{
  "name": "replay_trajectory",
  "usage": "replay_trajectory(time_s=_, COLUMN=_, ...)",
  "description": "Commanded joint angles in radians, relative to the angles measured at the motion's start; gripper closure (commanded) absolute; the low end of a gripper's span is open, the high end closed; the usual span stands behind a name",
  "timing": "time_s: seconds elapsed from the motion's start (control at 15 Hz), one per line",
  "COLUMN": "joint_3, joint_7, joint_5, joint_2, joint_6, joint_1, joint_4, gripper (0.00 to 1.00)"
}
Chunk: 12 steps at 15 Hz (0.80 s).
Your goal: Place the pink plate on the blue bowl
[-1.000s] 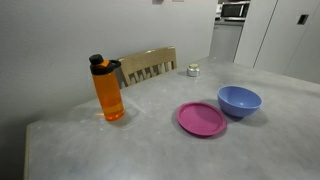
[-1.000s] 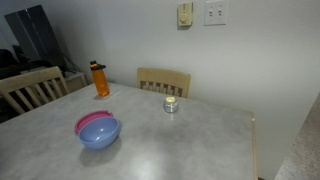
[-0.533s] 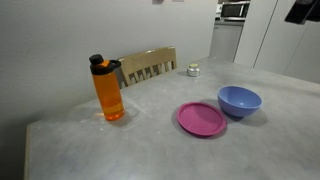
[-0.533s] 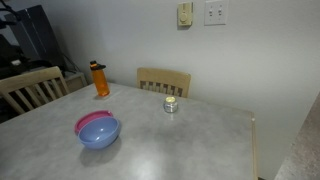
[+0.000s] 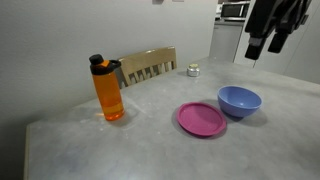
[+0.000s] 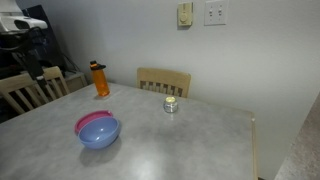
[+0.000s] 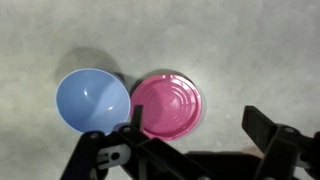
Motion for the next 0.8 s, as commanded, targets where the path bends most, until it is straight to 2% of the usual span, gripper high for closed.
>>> replay_trajectory(time_s=0.0, joint_3=-0.012, joint_7=0.024, joint_5=-0.017, joint_2=0.178, joint_6=-0.019, joint_1=0.015, joint_4=0.116, gripper=0.0)
replay_trajectory(time_s=0.2, joint_3=-0.023, joint_7=0.057, joint_5=-0.028, joint_2=0.3, joint_6=-0.043, joint_1=0.025, joint_4=0.202, gripper=0.0)
replay_trajectory(time_s=0.4, joint_3=-0.04, joint_7=0.033, joint_5=-0.004, joint_2=0.403, joint_6=-0.081, joint_1=0.041, joint_4=0.282, gripper=0.0)
replay_trajectory(time_s=0.47, joint_3=-0.042, joint_7=-0.019, joint_5=0.023, joint_2=0.421, joint_6=-0.083, joint_1=0.042, joint_4=0.297, gripper=0.0)
replay_trajectory(time_s=0.53, joint_3=-0.05, joint_7=0.027, joint_5=0.0, joint_2=0.363, joint_6=-0.039, joint_1=0.052, joint_4=0.232, gripper=0.0)
replay_trajectory(time_s=0.73, joint_3=-0.059, joint_7=0.022, joint_5=0.002, joint_2=0.389, joint_6=-0.038, joint_1=0.062, joint_4=0.249, gripper=0.0)
